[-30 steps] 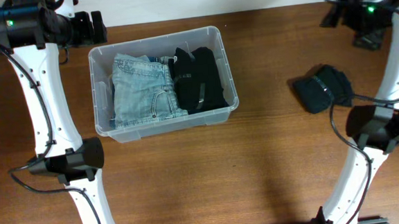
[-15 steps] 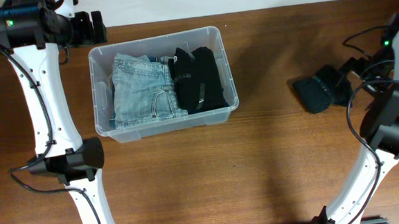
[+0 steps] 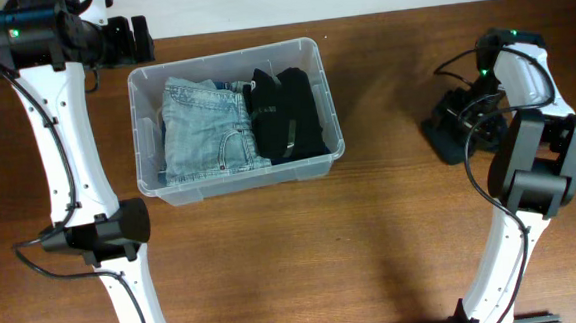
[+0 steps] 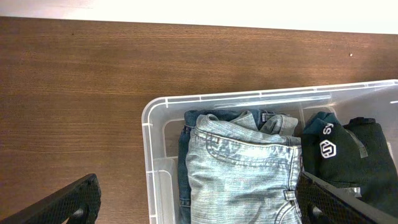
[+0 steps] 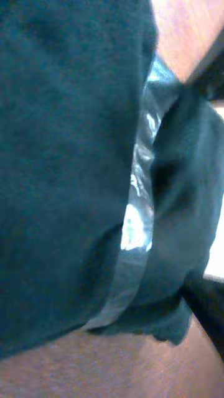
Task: Pack container
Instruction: 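Move the right gripper back to the remaining black garment, then grasp the second black garment with the right gripper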
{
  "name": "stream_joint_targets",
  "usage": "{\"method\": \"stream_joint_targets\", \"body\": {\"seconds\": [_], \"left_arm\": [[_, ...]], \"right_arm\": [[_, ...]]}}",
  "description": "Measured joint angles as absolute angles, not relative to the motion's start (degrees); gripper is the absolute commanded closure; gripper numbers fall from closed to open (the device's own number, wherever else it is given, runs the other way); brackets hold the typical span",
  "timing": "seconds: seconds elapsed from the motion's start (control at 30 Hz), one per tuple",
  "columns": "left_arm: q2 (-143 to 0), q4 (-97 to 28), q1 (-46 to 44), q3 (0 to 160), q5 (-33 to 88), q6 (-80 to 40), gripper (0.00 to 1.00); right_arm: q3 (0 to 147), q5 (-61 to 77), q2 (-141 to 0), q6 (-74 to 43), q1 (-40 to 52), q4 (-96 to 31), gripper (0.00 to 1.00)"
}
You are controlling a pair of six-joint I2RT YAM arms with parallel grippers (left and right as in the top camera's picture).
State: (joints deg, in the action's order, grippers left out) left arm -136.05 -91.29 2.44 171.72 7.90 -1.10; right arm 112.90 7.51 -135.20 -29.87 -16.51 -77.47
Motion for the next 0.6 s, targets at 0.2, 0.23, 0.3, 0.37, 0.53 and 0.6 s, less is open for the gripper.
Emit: {"method": "stream_joint_targets", "body": {"seconds": [0.2,0.23,0.3,0.37,0.53,0.6], "left_arm": [[-136.05,-91.29,2.44,171.72,7.9,-1.13,0.01],[-136.05,-91.29,2.44,171.72,7.9,-1.13,0.01],[-136.05,-91.29,2.44,171.72,7.9,-1.13,0.01],[-136.05,-91.29,2.44,171.72,7.9,-1.13,0.01],[-136.05,-91.29,2.44,171.72,7.88,-1.13,0.01],[-136.05,-91.29,2.44,171.72,7.9,-1.13,0.01]], "right_arm": [[112.9,4.93,-135.17,-29.52,-16.45,-77.73,0.65],[112.9,4.58,-135.17,-28.82,-16.45,-77.73,0.67],[112.9,4.03,-135.17,-27.51,-16.45,-77.89,0.78],[112.92,3.68,-135.17,-26.06,-16.45,-78.48,0.81],[116.2,2.63,-135.2,-20.8,-16.34,-85.03,0.81],[120.57,2.37,-135.17,-18.55,-16.12,-88.07,0.81]]}}
